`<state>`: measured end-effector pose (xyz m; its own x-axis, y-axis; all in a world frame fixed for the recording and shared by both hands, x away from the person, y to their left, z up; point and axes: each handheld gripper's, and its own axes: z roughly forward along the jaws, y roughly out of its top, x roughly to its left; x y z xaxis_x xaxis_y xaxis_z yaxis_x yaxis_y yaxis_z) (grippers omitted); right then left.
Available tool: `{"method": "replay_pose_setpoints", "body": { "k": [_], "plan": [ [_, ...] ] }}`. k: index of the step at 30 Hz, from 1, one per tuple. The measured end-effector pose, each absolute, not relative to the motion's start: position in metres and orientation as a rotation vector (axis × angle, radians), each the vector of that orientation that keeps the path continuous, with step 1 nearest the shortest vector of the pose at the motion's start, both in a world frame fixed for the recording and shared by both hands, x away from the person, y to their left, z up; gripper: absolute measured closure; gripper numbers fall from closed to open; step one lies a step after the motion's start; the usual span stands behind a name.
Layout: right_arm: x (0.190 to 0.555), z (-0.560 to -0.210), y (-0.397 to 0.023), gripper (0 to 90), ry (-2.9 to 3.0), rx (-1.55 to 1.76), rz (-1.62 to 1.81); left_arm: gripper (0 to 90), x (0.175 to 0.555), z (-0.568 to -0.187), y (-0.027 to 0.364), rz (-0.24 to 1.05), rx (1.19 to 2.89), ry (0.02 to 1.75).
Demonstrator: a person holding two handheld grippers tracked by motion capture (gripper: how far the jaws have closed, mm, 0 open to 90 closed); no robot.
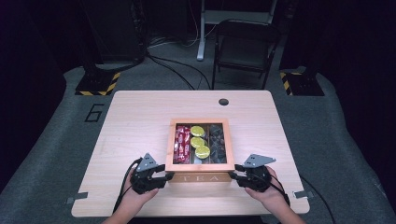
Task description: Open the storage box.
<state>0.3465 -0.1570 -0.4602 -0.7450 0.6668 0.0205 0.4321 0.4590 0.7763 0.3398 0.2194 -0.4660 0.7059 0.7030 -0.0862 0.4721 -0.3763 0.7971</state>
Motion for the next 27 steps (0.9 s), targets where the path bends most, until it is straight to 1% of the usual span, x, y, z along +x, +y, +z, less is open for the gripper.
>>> {"method": "replay_pose_setpoints", "body": {
  "k": [6, 27],
  "plan": [
    [0.347, -0.452, -0.158, 61.3, 2.41, 0.945, 1.194, 53.5, 0.341, -0.459, 0.218, 0.297, 2.0, 0.921],
    [0.355, -0.425, -0.159, 63.9, 2.354, 0.927, 1.235, 53.3, 0.345, -0.431, 0.222, 0.321, 1.945, 0.938]
  ]
}}
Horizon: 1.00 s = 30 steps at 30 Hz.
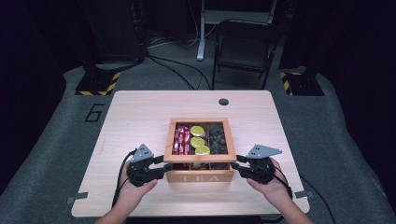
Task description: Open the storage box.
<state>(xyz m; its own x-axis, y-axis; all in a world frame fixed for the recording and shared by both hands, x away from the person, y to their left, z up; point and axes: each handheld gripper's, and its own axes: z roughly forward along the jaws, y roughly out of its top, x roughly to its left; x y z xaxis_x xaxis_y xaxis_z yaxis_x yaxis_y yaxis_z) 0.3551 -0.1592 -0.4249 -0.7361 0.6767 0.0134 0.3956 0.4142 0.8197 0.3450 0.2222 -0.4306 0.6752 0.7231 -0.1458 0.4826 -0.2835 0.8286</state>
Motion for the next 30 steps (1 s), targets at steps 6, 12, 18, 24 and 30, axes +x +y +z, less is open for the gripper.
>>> {"method": "replay_pose_setpoints", "body": {
  "k": [6, 12, 18, 24, 30],
  "plan": [
    [0.358, -0.415, -0.161, 63.9, 2.336, 0.935, 1.248, 53.3, 0.348, -0.418, 0.224, 0.307, 1.914, 0.959],
    [0.36, -0.405, -0.161, 63.7, 2.318, 0.917, 1.241, 53.4, 0.351, -0.41, 0.226, 0.305, 1.905, 0.972],
    [0.363, -0.398, -0.16, 63.6, 2.309, 0.911, 1.246, 53.4, 0.35, -0.402, 0.223, 0.331, 1.894, 0.991],
    [0.366, -0.392, -0.16, 63.5, 2.303, 0.91, 1.253, 53.5, 0.352, -0.393, 0.222, 0.381, 1.913, 0.983],
    [0.37, -0.386, -0.16, 62.3, 2.293, 0.913, 1.263, 53.7, 0.353, -0.387, 0.22, 0.415, 1.917, 0.973]
  ]
}}
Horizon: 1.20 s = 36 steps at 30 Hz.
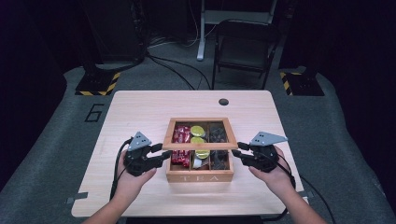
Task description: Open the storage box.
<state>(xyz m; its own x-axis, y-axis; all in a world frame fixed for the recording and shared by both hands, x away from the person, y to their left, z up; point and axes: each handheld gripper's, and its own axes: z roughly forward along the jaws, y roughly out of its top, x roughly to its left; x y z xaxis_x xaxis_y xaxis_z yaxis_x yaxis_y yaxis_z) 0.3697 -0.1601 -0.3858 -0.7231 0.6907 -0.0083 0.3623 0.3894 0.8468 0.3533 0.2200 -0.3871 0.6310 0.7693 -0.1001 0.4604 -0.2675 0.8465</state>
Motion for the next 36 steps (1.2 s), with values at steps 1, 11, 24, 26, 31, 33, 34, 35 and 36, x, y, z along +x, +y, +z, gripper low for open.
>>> {"method": "replay_pose_setpoints", "body": {
  "k": [1, 11, 24, 26, 31, 33, 34, 35, 36],
  "plan": [
    [0.371, -0.385, -0.16, 61.8, 2.293, 0.909, 1.263, 53.5, 0.354, -0.385, 0.219, 0.42, 1.921, 0.967],
    [0.38, -0.371, -0.158, 60.7, 2.259, 0.903, 1.264, 53.5, 0.363, -0.371, 0.22, 0.455, 1.895, 0.948],
    [0.392, -0.36, -0.153, 57.9, 2.208, 0.905, 1.268, 53.3, 0.371, -0.359, 0.215, 0.535, 1.879, 0.928],
    [0.393, -0.359, -0.152, 57.8, 2.203, 0.908, 1.267, 53.3, 0.373, -0.358, 0.215, 0.545, 1.874, 0.927],
    [0.398, -0.355, -0.151, 57.9, 2.175, 0.922, 1.288, 53.5, 0.379, -0.352, 0.216, 0.546, 1.873, 0.922],
    [0.401, -0.355, -0.151, 59.2, 2.168, 0.905, 1.288, 53.5, 0.382, -0.351, 0.215, 0.555, 1.868, 0.919],
    [0.403, -0.356, -0.151, 59.0, 2.159, 0.918, 1.288, 53.5, 0.383, -0.35, 0.216, 0.563, 1.865, 0.914],
    [0.405, -0.356, -0.151, 59.2, 2.159, 0.916, 1.286, 53.6, 0.384, -0.349, 0.216, 0.555, 1.86, 0.92],
    [0.408, -0.358, -0.151, 59.0, 2.159, 0.911, 1.275, 53.7, 0.386, -0.349, 0.215, 0.568, 1.852, 0.919]
  ]
}}
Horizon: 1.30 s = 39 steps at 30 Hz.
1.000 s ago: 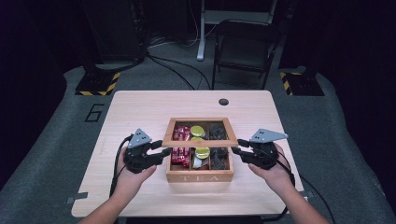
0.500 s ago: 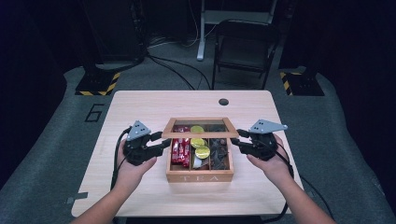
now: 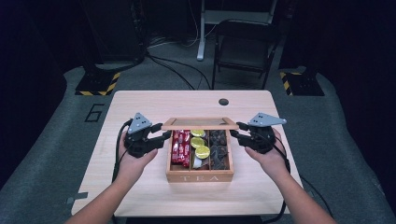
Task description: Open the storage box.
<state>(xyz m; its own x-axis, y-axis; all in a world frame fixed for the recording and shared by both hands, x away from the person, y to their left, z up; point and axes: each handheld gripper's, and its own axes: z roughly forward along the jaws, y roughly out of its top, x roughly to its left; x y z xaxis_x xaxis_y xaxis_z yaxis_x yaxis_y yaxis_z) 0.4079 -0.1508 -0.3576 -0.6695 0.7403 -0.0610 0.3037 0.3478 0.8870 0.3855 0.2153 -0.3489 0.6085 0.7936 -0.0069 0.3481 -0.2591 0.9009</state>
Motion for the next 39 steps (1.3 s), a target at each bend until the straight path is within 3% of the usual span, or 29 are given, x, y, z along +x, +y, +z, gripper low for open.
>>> {"method": "replay_pose_setpoints", "body": {
  "k": [13, 28, 39],
  "plan": [
    [0.44, -0.375, -0.142, 57.3, 2.149, 0.955, 1.208, 54.1, 0.394, -0.344, 0.214, 0.574, 1.837, 0.928],
    [0.45, -0.373, -0.139, 60.0, 2.113, 0.975, 1.223, 54.9, 0.407, -0.341, 0.216, 0.552, 1.824, 0.938],
    [0.456, -0.37, -0.138, 60.0, 2.1, 0.992, 1.225, 54.0, 0.427, -0.359, 0.215, 0.57, 1.824, 0.955]
  ]
}}
